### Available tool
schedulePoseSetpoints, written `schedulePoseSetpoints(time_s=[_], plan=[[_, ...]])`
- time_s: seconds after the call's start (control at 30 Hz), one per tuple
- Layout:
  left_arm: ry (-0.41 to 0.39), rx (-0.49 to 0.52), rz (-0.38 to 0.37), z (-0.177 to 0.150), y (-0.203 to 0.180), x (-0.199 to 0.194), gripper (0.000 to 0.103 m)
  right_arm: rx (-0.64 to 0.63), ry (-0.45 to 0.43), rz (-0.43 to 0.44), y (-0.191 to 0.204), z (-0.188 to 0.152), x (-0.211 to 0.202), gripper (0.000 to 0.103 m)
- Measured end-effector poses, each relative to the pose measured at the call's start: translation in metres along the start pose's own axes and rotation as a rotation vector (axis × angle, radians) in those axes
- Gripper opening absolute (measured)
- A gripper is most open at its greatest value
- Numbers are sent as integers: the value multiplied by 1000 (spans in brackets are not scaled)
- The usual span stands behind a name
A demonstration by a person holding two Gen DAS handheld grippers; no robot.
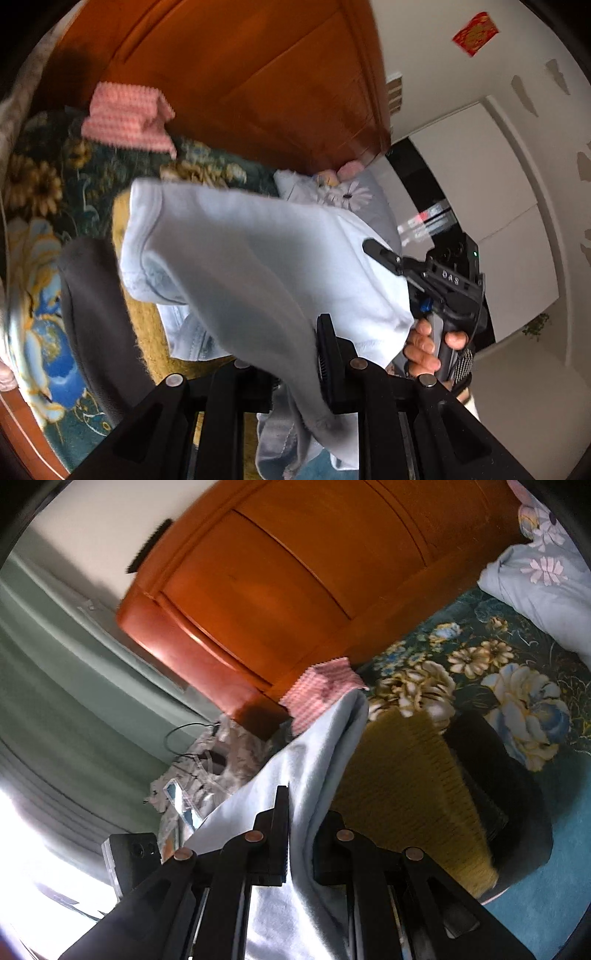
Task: Fold clothes
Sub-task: 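Carry the folded shirt with both grippers toward the clothes stack by the headboard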
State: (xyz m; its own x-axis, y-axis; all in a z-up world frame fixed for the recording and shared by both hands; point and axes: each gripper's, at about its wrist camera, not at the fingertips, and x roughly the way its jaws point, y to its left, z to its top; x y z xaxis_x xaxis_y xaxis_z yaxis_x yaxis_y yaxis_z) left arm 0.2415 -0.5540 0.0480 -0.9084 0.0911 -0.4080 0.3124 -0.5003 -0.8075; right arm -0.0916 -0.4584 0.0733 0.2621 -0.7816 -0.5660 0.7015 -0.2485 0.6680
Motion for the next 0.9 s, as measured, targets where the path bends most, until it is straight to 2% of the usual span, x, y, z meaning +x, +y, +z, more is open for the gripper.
schedulePoseSetpoints(time_s=[0.1,0.27,0.33,0.47,0.57,0.67,0.73,0.77,0.8,0.9], plan=[[0,-21,-8,-6,14,7,19,34,5,3,-24,-1,9,9],[-8,-108,-52,-13,29,0,26,90,-5,52,-51,-6,12,12],[-19,-119,-47,-15,28,-10,27,93,2,65,-54,-7,10,12],[-46,-135,-22,-12,31,-27,39,126,-24,46,-64,-8,-5,14],[-57,-134,12,-11,30,-38,41,150,-39,14,-68,-12,-16,15],[-76,-85,92,-8,19,-51,43,135,-51,-40,-60,-15,-29,16],[-90,-39,147,-6,7,-56,45,77,-56,-119,-43,-14,-38,24],[-96,-16,169,-6,1,-58,46,39,-59,-165,-33,-14,-42,32],[-101,10,191,-5,-7,-59,47,-6,-61,-202,-20,-15,-46,36],[-101,135,262,-11,-41,-48,53,-130,-57,-251,21,-23,-45,36]])
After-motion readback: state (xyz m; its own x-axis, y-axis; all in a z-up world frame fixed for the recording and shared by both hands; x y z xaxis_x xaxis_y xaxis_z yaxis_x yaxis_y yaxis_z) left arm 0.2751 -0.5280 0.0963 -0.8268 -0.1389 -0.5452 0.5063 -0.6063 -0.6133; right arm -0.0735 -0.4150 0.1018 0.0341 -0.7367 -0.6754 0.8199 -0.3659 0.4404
